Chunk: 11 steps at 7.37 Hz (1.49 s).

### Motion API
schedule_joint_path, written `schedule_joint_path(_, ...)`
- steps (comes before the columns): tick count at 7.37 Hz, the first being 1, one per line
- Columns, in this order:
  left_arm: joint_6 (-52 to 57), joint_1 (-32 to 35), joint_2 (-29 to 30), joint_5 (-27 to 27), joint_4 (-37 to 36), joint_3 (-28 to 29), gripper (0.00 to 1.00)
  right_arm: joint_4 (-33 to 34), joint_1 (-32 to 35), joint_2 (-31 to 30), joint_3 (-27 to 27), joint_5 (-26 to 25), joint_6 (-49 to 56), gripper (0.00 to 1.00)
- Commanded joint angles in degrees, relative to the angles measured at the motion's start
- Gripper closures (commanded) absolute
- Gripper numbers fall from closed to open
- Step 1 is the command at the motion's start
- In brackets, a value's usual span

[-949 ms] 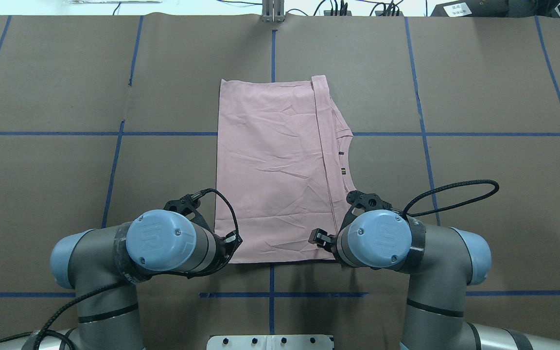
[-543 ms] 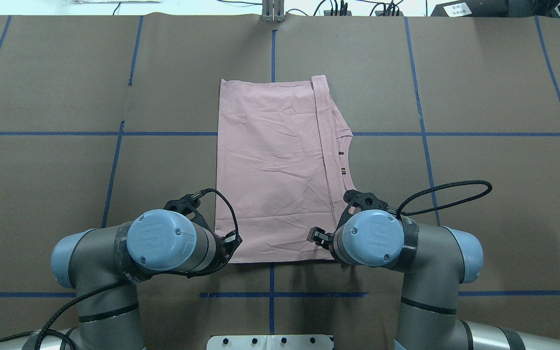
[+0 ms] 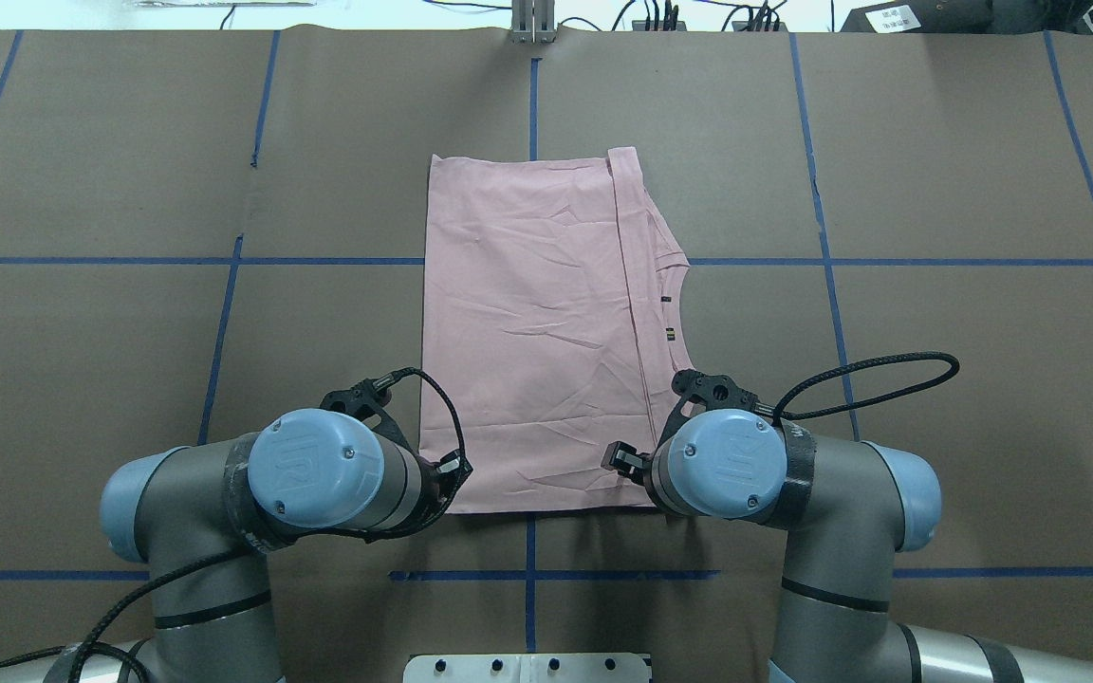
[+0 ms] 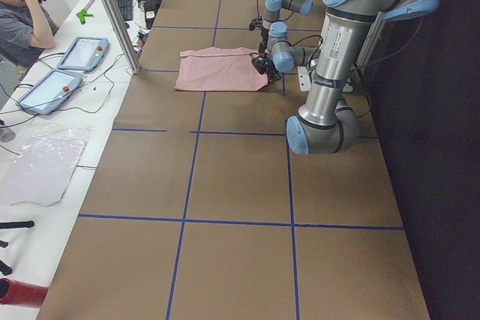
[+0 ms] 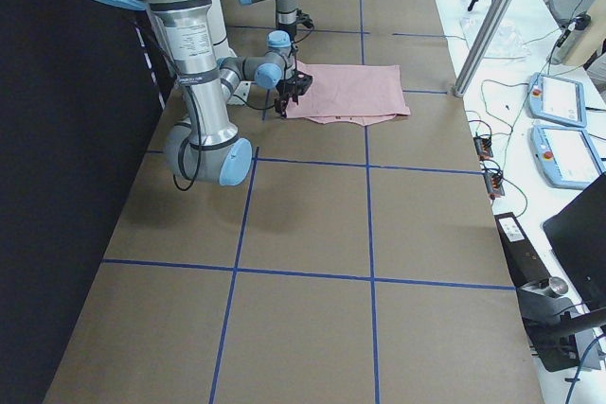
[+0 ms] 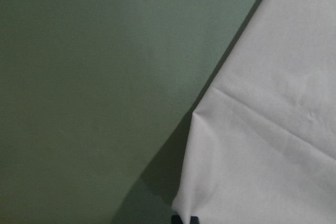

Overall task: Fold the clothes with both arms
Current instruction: 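Grasp the shirt's near edge with both grippers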

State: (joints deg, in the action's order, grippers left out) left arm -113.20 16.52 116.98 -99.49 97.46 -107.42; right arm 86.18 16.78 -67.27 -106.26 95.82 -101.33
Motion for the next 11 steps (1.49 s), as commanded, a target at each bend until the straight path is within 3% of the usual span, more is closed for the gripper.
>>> schedule_joint_path(1,0.0,0.0,0.1,0.0,0.0,0.0,1.0,0.4,0.0,-0.1,0.2,0.0,0.0,0.0)
schedule_joint_path(2,0.0,-0.1,0.1,0.0,0.0,0.0,1.0,0.4,0.0,-0.1,0.2,0.0,-0.1,0.06)
schedule_joint_path(4,0.0,-0.1,0.1,0.0,0.0,0.0,1.0,0.4,0.0,-0.1,0.1,0.1,0.1,0.79)
schedule_joint_path(5,0.0,0.0,0.0,0.0,0.0,0.0,1.0,0.4,0.0,-0.1,0.0,0.1,0.2,0.99)
schedule_joint_path(11,0.0,0.0,0.0,0.0,-0.1,-0.4,1.0,0.1,0.7,0.0,-3.0,-0.5,-0.5,1.0)
